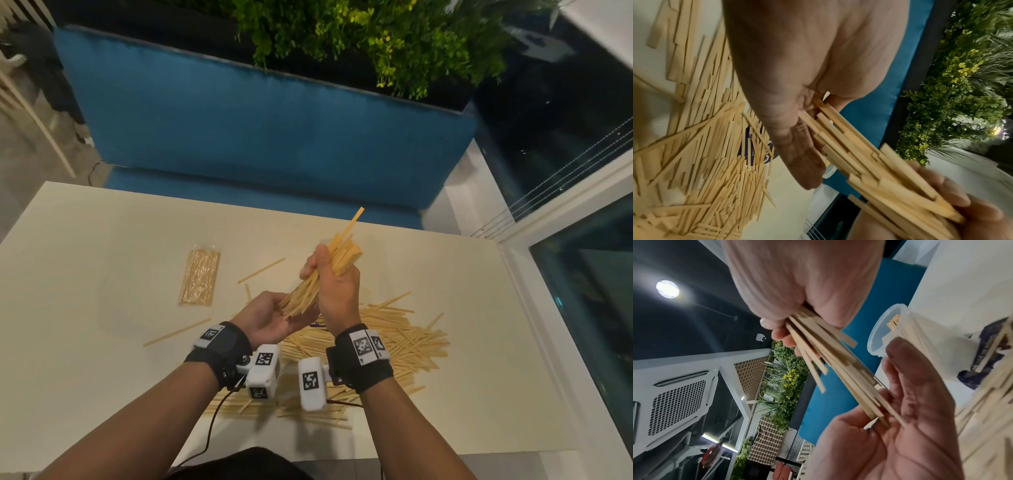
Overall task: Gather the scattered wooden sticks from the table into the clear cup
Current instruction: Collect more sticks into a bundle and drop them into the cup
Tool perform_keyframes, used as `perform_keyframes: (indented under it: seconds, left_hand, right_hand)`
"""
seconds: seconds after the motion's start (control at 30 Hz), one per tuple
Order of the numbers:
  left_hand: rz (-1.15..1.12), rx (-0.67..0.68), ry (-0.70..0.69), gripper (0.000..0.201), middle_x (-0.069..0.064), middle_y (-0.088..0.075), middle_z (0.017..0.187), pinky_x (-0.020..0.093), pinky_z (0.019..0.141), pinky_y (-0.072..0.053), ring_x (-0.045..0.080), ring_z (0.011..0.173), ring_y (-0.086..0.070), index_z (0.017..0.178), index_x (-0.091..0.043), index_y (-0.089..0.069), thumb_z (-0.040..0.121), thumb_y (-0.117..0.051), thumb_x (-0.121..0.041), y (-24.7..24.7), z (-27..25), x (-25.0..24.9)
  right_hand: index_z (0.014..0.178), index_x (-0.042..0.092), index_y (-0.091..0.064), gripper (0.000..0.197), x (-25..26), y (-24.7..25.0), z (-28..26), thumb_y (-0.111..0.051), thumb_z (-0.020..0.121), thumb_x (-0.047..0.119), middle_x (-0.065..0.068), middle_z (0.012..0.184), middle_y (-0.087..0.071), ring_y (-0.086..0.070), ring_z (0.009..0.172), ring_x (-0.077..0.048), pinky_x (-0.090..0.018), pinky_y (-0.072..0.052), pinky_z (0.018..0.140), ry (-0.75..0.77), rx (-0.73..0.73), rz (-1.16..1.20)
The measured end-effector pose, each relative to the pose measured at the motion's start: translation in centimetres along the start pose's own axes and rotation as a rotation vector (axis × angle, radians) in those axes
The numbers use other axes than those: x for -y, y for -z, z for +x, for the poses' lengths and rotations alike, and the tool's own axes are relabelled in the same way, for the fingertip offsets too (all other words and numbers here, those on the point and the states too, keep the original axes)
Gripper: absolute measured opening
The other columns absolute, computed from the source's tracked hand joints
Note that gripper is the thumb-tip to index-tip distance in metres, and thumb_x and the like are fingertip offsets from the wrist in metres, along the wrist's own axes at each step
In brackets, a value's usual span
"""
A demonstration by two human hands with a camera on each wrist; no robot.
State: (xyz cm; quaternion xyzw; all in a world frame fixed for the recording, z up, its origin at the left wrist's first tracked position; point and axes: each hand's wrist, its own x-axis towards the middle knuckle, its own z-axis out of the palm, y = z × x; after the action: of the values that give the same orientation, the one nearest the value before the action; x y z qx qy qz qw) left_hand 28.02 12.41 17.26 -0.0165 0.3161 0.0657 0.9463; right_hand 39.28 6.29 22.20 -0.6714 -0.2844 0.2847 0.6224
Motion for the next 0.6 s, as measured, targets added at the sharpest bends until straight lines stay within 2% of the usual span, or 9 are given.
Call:
perform_keyframes:
  seconds: [0.1,0.2,0.3,0.4,0.43,0.5,0.53,0.6]
  left_hand:
    - [-0.02,0.027,-0.008,0.034,0.029,-0.067,0.108,0.05,0.094,-0.052,0.041,0.094,-0.072,0.118,0.014,-0.056,0.091,-0.041,-0.001,-0.36,-0.16,0.15]
    - [0.004,0.016,-0.018,0.033,0.03,-0.067,0.106,0.048,0.092,-0.054,0.039,0.09,-0.073,0.116,0.015,-0.056,0.09,-0.044,-0.003,-0.62,-0.19,0.29]
    - [-0.014,0.008,-0.007,0.031,0.03,-0.067,0.102,0.047,0.086,-0.058,0.039,0.086,-0.073,0.11,0.016,-0.059,0.091,-0.043,-0.003,-0.59,-0.06,0.29]
    - [-0.028,0.012,0.013,0.031,0.03,-0.067,0.101,0.047,0.088,-0.058,0.039,0.086,-0.072,0.107,0.015,-0.061,0.092,-0.04,-0.002,-0.52,-0.09,0.16]
    - [-0.018,0.006,0.019,0.031,0.029,-0.067,0.099,0.047,0.085,-0.059,0.038,0.084,-0.072,0.105,0.014,-0.063,0.091,-0.04,-0.002,-0.46,-0.1,0.17]
    - [0.02,-0.013,0.055,0.03,0.027,-0.066,0.098,0.045,0.082,-0.059,0.035,0.084,-0.07,0.106,0.013,-0.062,0.09,-0.043,-0.005,-0.31,-0.11,0.3]
    - [0.043,-0.026,0.071,0.031,0.026,-0.065,0.099,0.044,0.084,-0.058,0.034,0.085,-0.068,0.109,0.011,-0.06,0.091,-0.042,-0.007,-0.24,-0.1,0.41]
    - [0.061,-0.04,0.114,0.031,0.024,-0.064,0.101,0.041,0.093,-0.051,0.032,0.091,-0.064,0.112,0.006,-0.058,0.095,-0.04,-0.013,0.35,0.27,0.58]
  right_hand:
    - [0.095,-0.004,-0.063,0.031,0.38,-0.2,-0.15,-0.054,0.107,0.023,-0.014,0.072,-0.066,-0.065,0.064,-0.023,-0.035,-0.055,0.065,-0.006,-0.01,0.086]
    - [0.097,0.002,-0.066,0.022,0.28,-0.29,-0.24,-0.062,0.104,0.023,-0.011,0.065,-0.055,-0.052,0.056,-0.024,-0.035,-0.048,0.058,-0.005,-0.031,0.097]
    - [0.087,0.0,-0.064,0.032,0.03,-0.17,-0.48,-0.069,0.097,0.03,-0.011,0.06,-0.053,-0.047,0.055,-0.024,-0.034,-0.044,0.056,0.003,-0.031,0.131]
    - [0.074,-0.004,-0.06,0.048,-0.15,-0.29,-0.74,-0.072,0.094,0.037,-0.01,0.057,-0.056,-0.051,0.052,-0.023,-0.033,-0.047,0.056,0.001,-0.035,0.12]
    - [0.071,-0.005,-0.058,0.049,-0.16,-0.38,-0.81,-0.072,0.095,0.035,-0.01,0.056,-0.054,-0.049,0.051,-0.023,-0.034,-0.045,0.054,-0.007,-0.032,0.139]
    - [0.068,-0.007,-0.049,0.051,-0.02,-0.57,-0.91,-0.07,0.099,0.027,-0.012,0.055,-0.041,-0.036,0.049,-0.02,-0.034,-0.03,0.049,-0.029,-0.029,0.218]
    - [0.067,-0.006,-0.045,0.05,0.1,-0.7,-0.92,-0.069,0.1,0.024,-0.011,0.056,-0.034,-0.029,0.049,-0.019,-0.036,-0.023,0.049,-0.037,-0.024,0.252]
    - [0.067,-0.003,-0.044,0.047,0.11,-0.9,-1.0,-0.067,0.101,0.021,-0.007,0.057,-0.03,-0.024,0.048,-0.016,-0.036,-0.018,0.049,-0.06,-0.017,0.27]
